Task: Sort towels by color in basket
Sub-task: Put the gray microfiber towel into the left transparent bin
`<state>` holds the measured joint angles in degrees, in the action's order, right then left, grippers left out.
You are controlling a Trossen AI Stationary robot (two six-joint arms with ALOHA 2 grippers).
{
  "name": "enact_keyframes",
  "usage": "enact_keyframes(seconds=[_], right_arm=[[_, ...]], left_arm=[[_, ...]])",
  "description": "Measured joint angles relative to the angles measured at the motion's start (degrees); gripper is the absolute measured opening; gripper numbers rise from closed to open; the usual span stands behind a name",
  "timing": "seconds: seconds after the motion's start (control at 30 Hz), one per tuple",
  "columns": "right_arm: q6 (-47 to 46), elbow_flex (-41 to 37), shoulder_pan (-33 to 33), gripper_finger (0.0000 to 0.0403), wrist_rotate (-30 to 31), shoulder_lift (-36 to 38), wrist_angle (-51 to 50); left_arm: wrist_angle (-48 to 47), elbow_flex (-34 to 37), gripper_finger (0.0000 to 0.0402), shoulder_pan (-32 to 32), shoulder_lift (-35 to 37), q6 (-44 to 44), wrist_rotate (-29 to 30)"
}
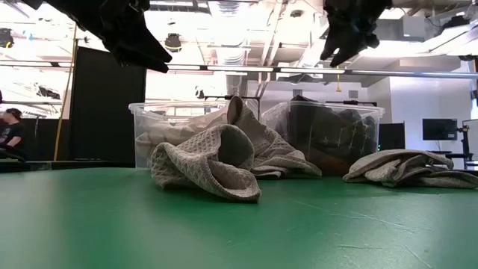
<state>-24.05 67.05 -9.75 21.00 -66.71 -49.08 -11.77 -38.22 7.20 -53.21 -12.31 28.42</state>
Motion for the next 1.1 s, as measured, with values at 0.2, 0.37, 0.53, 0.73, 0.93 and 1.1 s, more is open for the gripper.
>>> enact_keyframes(seconds=[0.2,0.37,0.53,0.73,0.93,1.1], right_arm=[[0.4,-10.7,4.5,0.0272,5.4,4.1,12.8],[4.2,-18.3,8.1,0.0272,9.2,6.5,26.1],[9.2,-24.1,11.2,0.0272,10.7,6.8,42.1],[9.1,-27.1,15.6,0.0272,11.1,6.4,51.9],[9.6,-27.6,18.9,0.0272,15.1,6.5,53.6],[10.4,-27.6,19.1,0.0272,15.4,6.9,54.4]], left_arm=[[0.4,0.0,0.0247,0.0,0.0,1.7,0.0],[3.5,0.0,0.0247,0.0,-0.4,4.5,0.0],[9.2,-0.1,0.0247,-0.5,-1.2,4.6,0.1],[9.9,0.0,0.0247,-0.5,-2.2,4.2,0.9],[10.2,0.0,0.0247,-0.5,-3.8,3.9,1.4],[10.4,0.0,0.0247,-0.5,-4.4,3.6,1.4]])
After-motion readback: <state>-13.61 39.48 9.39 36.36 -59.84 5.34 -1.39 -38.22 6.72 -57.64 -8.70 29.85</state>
